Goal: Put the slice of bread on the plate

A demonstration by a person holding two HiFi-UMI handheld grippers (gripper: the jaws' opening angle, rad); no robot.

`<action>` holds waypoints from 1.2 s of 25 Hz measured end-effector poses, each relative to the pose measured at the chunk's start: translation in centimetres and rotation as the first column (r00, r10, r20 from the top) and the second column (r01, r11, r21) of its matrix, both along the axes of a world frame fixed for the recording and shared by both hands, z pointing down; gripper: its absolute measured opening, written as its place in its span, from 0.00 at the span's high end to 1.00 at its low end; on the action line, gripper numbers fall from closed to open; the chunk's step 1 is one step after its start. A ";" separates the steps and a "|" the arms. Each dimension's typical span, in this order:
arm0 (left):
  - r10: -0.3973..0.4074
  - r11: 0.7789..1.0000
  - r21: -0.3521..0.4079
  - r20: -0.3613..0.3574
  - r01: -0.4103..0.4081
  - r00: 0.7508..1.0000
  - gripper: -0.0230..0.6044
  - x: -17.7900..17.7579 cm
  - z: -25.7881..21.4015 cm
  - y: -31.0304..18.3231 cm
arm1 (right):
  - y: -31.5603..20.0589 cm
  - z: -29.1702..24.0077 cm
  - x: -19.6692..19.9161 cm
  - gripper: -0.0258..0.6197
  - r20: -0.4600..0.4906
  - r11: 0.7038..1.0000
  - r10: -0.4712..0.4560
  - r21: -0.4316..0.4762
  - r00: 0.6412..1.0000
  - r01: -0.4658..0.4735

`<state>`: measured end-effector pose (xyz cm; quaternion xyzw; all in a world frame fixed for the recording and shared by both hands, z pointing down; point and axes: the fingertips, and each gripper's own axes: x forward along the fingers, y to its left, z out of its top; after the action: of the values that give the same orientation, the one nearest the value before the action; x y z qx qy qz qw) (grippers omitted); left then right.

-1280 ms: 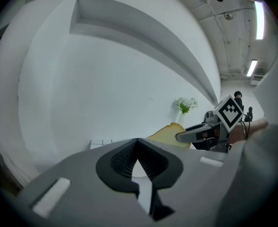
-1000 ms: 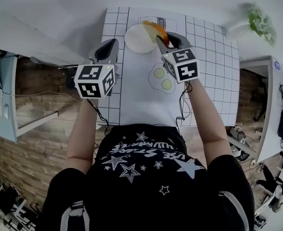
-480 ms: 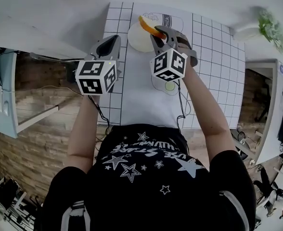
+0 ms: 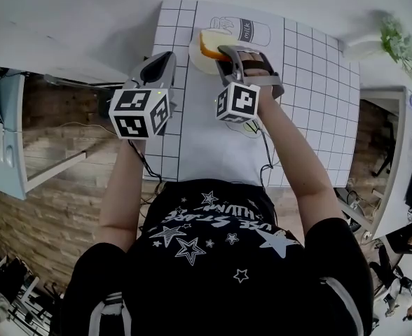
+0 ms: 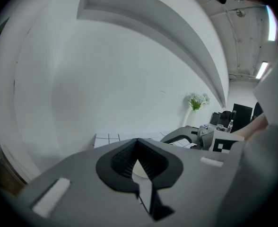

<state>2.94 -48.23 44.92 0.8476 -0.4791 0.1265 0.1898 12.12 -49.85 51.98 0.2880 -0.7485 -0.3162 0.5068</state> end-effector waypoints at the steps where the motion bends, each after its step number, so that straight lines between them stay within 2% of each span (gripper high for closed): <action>1: 0.001 1.000 0.001 -0.002 -0.001 1.000 0.95 0.0 0.0 0.0 | 0.1 0.2 -0.2 0.81 -0.007 1.000 -0.005 -0.002 1.000 0.005; 7: -0.002 1.000 0.003 -0.005 0.002 1.000 0.95 -0.4 0.0 0.2 | 1.4 1.5 -0.8 0.81 -0.031 0.998 -0.033 -0.048 0.999 0.031; 12: -0.007 1.000 -0.007 -0.009 0.007 1.000 0.95 -0.8 0.2 0.5 | 1.6 2.1 -1.1 0.81 -0.020 0.997 -0.021 -0.074 1.000 0.020; 20: 0.001 1.000 -0.013 -0.006 -0.001 1.000 0.95 -0.7 0.5 1.2 | 2.8 4.4 -1.4 0.75 -0.002 0.989 -0.020 -0.143 1.000 0.020; 26: -0.002 1.000 -0.015 0.000 0.002 1.000 0.95 -1.0 0.7 1.9 | 3.4 5.8 -1.4 0.72 -0.010 0.988 -0.018 -0.157 1.000 0.016; 30: -0.002 1.000 -0.011 0.006 0.002 1.000 0.95 -1.4 0.6 4.2 | 5.2 5.9 -1.5 0.71 -0.009 0.991 -0.006 -0.135 1.000 0.004</action>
<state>1.53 -44.05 45.49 0.8458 -0.4798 0.1312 0.1931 10.62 -44.62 57.88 0.2497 -0.7665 -0.2675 0.5278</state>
